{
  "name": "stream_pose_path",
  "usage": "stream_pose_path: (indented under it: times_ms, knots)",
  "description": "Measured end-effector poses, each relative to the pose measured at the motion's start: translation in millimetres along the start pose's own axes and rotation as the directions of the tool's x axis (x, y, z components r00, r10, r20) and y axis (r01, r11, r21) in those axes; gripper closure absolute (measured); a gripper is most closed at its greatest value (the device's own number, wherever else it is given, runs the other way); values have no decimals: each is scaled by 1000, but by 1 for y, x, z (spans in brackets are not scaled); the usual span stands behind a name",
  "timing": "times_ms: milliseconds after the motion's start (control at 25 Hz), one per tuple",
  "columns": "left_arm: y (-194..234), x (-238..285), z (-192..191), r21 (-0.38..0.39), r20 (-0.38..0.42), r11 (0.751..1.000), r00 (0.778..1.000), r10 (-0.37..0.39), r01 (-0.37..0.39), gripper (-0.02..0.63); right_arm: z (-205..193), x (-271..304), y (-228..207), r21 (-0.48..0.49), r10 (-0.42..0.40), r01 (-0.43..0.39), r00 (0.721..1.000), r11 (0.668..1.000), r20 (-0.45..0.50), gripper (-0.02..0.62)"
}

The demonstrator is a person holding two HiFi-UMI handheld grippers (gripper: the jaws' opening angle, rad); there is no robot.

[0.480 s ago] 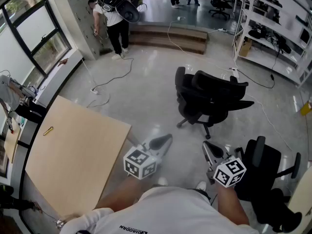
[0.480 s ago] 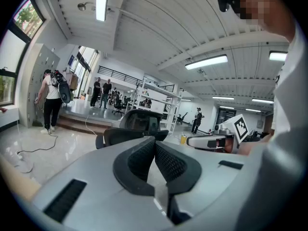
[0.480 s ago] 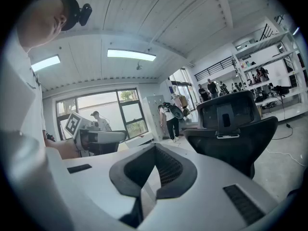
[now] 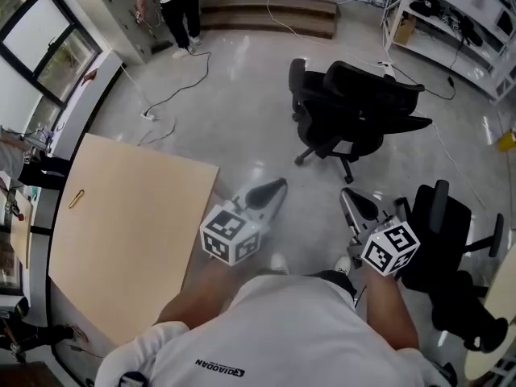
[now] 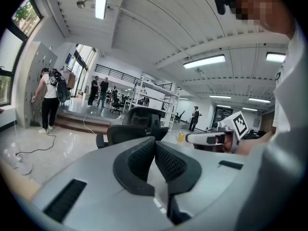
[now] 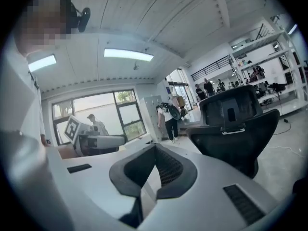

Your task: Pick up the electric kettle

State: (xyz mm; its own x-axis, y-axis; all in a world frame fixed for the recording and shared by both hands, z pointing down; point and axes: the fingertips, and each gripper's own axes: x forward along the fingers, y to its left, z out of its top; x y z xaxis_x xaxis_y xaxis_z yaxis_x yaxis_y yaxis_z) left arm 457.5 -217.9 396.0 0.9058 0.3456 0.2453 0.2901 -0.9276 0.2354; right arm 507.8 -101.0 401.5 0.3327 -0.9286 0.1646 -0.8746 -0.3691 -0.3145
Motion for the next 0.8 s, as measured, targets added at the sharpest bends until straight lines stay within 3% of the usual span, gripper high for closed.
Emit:
stream_pose_path:
  times_ms: [200, 520, 800]
  knots:
    - [7, -5, -8, -11, -3, 1000, 1000, -20, 20, 611, 1, 1, 10, 2, -25, 25, 999, 1000, 27, 574]
    - [10, -10, -21, -32, 4, 999, 1000, -21, 21, 611, -23, 3, 29, -6, 11, -12, 998, 1000, -65, 574]
    - [-8, -19, -17, -26, 30, 1000, 999, 14, -13, 611, -16, -4, 36, -32, 85, -87, 995, 996, -56, 574]
